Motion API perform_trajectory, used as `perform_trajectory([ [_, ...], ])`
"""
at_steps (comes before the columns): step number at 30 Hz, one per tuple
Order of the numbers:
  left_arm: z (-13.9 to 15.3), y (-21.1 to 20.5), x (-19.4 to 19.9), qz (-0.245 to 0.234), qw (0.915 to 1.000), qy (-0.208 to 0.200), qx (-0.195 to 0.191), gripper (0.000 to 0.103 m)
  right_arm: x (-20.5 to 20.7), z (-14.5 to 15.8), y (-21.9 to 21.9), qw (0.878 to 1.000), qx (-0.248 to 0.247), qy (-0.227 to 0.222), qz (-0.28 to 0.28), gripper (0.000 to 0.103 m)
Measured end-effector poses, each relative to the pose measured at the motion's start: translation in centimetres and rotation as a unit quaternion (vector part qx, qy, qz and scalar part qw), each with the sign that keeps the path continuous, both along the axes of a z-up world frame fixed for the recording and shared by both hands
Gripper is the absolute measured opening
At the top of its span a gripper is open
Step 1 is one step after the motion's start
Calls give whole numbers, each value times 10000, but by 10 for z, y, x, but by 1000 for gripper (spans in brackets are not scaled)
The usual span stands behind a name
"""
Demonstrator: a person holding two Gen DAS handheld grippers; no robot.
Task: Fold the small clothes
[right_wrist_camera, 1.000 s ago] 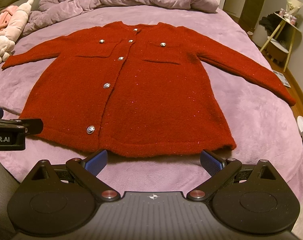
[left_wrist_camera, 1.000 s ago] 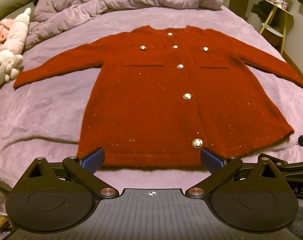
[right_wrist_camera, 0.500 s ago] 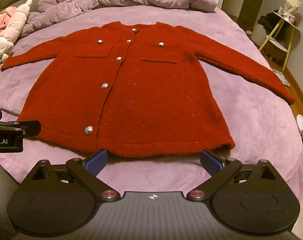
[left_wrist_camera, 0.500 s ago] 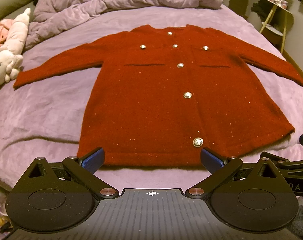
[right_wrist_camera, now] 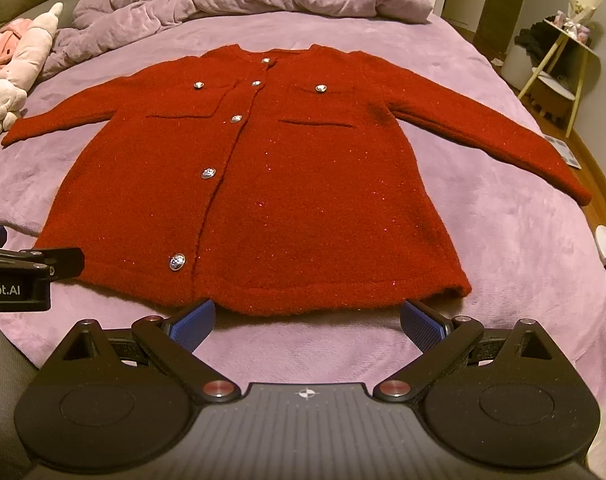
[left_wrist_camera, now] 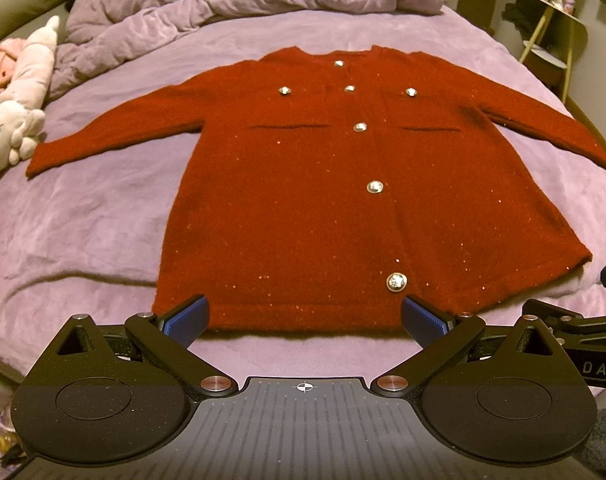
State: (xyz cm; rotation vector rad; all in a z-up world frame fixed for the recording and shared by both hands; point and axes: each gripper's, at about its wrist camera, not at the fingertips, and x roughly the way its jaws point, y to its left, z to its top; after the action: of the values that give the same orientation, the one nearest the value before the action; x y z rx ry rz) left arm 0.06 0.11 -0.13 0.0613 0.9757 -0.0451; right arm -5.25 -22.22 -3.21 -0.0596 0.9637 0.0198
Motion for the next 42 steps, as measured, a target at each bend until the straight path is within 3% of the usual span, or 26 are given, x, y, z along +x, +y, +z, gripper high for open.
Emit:
perform_trajectory([
  [34,-13,-2,6,24,9998,202,47,103,5,-10,-7,9999,129,23,-14,99],
  [42,-27,2,11,46,9991,395,-143,103,9,-26,-17,9983,565,51,90,99],
])
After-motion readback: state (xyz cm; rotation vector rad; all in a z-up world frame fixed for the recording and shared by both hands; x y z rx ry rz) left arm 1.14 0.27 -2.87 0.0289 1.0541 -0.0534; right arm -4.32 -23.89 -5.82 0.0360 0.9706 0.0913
